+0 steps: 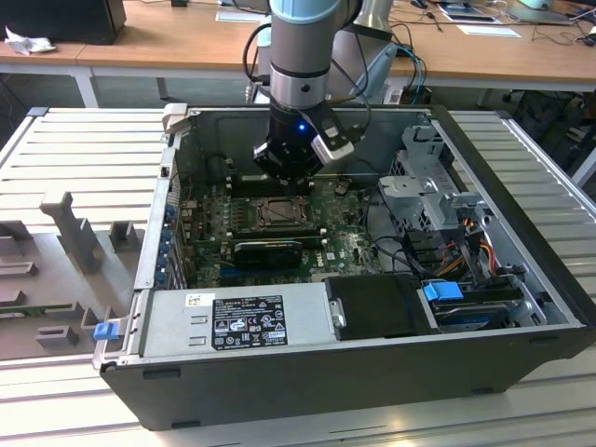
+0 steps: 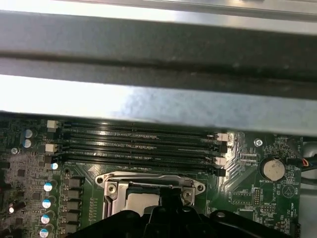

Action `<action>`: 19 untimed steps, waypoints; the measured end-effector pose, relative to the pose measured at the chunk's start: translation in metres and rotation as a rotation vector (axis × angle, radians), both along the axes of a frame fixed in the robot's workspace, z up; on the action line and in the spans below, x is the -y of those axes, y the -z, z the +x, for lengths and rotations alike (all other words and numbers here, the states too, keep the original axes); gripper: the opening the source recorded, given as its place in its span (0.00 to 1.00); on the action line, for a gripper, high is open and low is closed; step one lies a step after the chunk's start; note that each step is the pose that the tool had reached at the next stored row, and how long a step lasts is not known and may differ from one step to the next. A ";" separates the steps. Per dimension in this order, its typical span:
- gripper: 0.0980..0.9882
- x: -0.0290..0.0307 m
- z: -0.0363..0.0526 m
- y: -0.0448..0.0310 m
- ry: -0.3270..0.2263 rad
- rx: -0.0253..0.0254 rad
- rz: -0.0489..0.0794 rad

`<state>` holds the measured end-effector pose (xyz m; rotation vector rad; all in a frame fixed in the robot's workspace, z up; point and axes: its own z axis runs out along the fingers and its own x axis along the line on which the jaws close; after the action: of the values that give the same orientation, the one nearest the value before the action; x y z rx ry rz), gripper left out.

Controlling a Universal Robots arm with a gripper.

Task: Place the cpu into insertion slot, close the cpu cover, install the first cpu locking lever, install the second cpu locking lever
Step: 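Install the second cpu locking lever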

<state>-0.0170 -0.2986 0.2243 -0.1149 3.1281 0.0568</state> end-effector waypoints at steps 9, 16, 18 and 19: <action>0.01 0.0000 0.0000 -0.0158 0.000 0.0000 0.000; 0.01 0.0034 0.0000 -0.0188 0.000 0.0000 0.000; 0.01 0.0070 0.0000 -0.0188 0.000 0.0000 0.000; 0.01 0.0080 0.0000 -0.0188 0.000 0.0000 0.000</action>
<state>-0.0170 -0.3066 0.2430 -0.1147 3.1281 0.0567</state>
